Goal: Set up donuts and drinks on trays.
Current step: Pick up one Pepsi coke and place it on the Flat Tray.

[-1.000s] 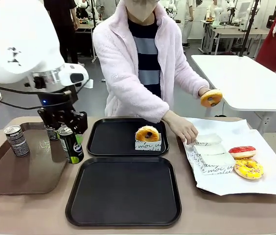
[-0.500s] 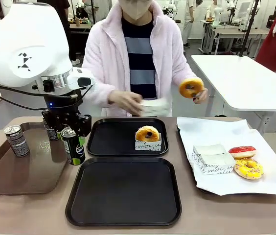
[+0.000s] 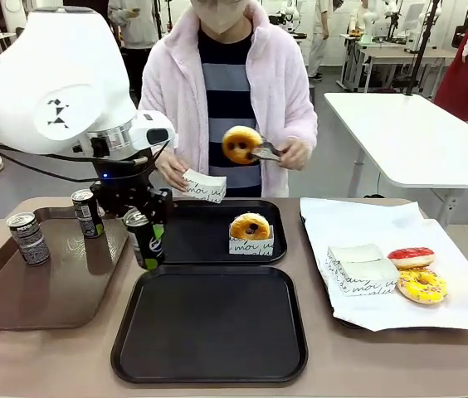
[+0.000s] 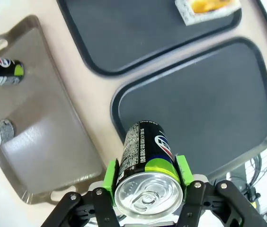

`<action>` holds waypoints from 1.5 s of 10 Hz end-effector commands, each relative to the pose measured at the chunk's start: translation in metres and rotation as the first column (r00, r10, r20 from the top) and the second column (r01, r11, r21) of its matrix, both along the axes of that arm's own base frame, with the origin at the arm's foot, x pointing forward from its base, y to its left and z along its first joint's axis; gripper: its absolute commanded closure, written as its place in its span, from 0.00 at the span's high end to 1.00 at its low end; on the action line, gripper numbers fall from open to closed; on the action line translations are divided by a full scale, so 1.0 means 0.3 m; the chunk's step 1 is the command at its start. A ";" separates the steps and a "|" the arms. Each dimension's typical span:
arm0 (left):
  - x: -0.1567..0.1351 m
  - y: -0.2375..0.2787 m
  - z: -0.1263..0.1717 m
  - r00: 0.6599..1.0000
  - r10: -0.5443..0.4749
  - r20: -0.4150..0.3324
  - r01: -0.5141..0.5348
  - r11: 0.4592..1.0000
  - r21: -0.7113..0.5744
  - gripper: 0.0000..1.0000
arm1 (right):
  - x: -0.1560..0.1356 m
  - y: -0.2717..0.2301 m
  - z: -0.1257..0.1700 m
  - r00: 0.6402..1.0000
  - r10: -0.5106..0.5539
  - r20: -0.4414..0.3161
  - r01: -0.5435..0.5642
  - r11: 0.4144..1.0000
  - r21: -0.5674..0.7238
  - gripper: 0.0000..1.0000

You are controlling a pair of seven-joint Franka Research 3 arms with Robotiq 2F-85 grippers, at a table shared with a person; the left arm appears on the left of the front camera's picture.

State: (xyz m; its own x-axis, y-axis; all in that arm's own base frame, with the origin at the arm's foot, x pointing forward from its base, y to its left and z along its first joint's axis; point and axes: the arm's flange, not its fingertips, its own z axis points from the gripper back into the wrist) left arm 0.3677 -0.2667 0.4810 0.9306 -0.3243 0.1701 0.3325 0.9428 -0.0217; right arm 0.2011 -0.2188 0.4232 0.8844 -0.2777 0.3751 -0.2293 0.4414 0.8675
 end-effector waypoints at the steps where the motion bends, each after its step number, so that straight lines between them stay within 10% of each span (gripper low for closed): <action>1: 0.188 -0.059 -0.007 0.996 0.081 0.027 -0.081 0.996 0.030 0.58 | 0.001 -0.003 -0.001 1.000 0.003 0.017 -0.003 1.000 0.011 1.00; 7: 0.494 -0.065 -0.108 0.987 0.155 -0.032 -0.156 0.988 -0.013 0.58 | 0.001 -0.003 -0.001 1.000 0.003 0.017 -0.003 1.000 0.011 1.00; 10: 0.179 0.141 -0.047 0.976 -0.213 -0.046 0.215 0.976 0.040 0.58 | 0.001 -0.003 -0.001 1.000 0.003 0.017 -0.003 1.000 0.011 1.00; 12: 0.005 0.296 -0.047 0.960 -0.280 0.005 0.280 0.960 0.002 0.58 | 0.001 -0.003 -0.001 1.000 0.003 0.017 -0.003 1.000 0.011 1.00; 15: 0.027 0.272 -0.057 0.963 -0.268 -0.026 0.269 0.962 0.040 0.58 | 0.001 -0.003 -0.001 1.000 0.003 0.017 -0.003 1.000 0.011 1.00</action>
